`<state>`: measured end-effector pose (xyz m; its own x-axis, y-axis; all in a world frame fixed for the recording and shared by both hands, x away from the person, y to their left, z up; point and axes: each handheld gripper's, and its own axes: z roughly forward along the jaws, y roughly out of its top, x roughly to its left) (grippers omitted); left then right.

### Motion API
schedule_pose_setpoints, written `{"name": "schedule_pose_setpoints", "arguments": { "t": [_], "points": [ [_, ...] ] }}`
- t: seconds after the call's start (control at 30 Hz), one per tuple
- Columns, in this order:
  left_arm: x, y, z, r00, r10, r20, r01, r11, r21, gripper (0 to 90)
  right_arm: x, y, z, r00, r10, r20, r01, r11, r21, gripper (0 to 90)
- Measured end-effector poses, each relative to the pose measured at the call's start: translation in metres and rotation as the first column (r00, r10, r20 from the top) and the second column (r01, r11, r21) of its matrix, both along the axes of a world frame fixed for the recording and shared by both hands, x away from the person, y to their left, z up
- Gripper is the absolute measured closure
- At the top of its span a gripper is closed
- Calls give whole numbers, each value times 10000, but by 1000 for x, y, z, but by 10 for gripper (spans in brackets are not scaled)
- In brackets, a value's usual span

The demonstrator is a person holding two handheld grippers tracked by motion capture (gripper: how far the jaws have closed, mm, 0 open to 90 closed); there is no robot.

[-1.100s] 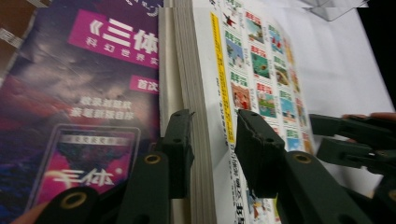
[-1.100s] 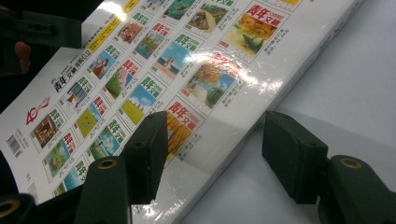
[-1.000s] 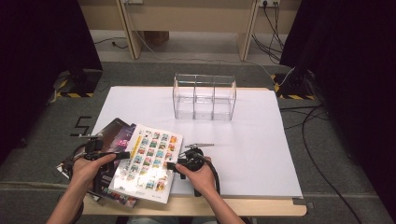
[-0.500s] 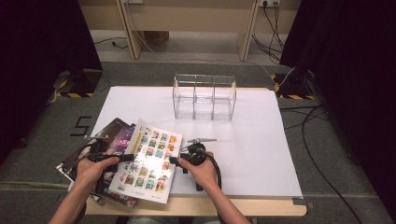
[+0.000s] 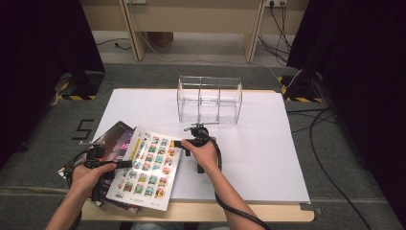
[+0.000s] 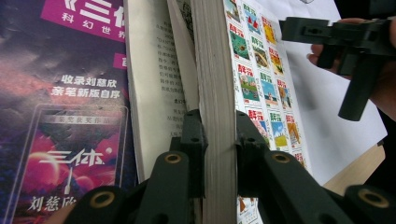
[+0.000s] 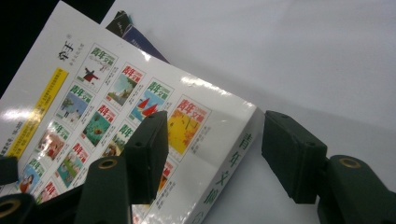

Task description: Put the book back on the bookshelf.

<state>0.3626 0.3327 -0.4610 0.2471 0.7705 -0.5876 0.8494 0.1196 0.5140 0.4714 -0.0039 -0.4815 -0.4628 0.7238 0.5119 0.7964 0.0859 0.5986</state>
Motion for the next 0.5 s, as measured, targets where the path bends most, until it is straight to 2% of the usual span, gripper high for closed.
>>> {"name": "schedule_pose_setpoints", "arguments": {
  "t": [0.1,0.2,0.5],
  "points": [
    [-1,1,-1,10000,28,32,-28,10000,16,774,5,3,-7,9997,-35,-225,34,10000,-40,415],
    [-1,3,-4,9999,124,16,-124,9999,-12,773,6,3,-11,9987,-127,-493,145,9992,361,407],
    [-2,3,-6,9997,237,39,-237,9997,91,771,10,3,-14,9960,-298,-840,369,9958,838,416]
  ]
}}
